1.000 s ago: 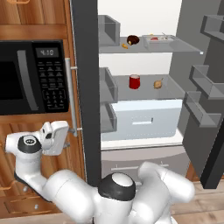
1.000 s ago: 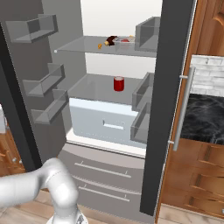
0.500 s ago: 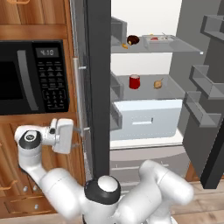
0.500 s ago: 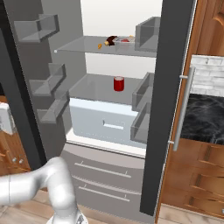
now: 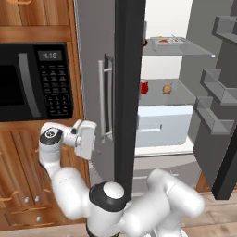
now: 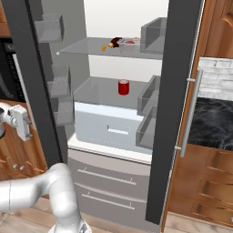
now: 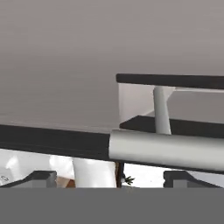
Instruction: Place the tupperware on the top shelf of the fridge. Make space for the tupperware among the existing items by rearranging them on the shelves if needed. Close the fridge door when finished.
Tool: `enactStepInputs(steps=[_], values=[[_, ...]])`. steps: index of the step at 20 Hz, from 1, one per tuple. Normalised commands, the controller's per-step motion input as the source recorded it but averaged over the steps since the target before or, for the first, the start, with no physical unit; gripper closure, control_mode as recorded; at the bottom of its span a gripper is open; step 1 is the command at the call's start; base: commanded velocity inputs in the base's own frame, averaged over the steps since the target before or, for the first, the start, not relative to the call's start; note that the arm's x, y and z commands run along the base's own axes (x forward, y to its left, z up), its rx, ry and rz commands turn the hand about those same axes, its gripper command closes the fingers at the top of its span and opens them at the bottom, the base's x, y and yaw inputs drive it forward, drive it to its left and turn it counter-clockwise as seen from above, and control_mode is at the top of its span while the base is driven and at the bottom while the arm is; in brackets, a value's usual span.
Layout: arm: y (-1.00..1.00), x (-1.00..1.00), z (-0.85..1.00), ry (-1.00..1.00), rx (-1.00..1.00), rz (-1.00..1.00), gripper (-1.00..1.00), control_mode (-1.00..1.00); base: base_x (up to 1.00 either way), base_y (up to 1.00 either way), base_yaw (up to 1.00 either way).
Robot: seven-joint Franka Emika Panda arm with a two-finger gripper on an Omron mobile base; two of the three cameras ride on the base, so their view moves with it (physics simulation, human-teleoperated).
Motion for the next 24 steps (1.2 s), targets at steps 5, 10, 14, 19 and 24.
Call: enactStepInputs(steps=[5,10,14,19,24], values=[[-0.73,0.95,0.04,0.03,0.07,0.09,-1.0,-1.0,0.0,0.0,0.0],[-0.51,0.95,0.01,-0.02,0.14,0.42,-1.0,-1.0,0.0,0.0,0.0],[-0.73,0.99,0.01,-0.04,0.21,0.49,-1.0,-1.0,0.0,0.0,0.0],[-0.8,0.92,0.0,-0.1,0.22,0.51,-1.0,-1.0,0.0,0.0,0.0],[-0.75,0.85,0.0,-0.26,0.26,0.57,-1.0,-1.0,0.0,0.0,0.0]])
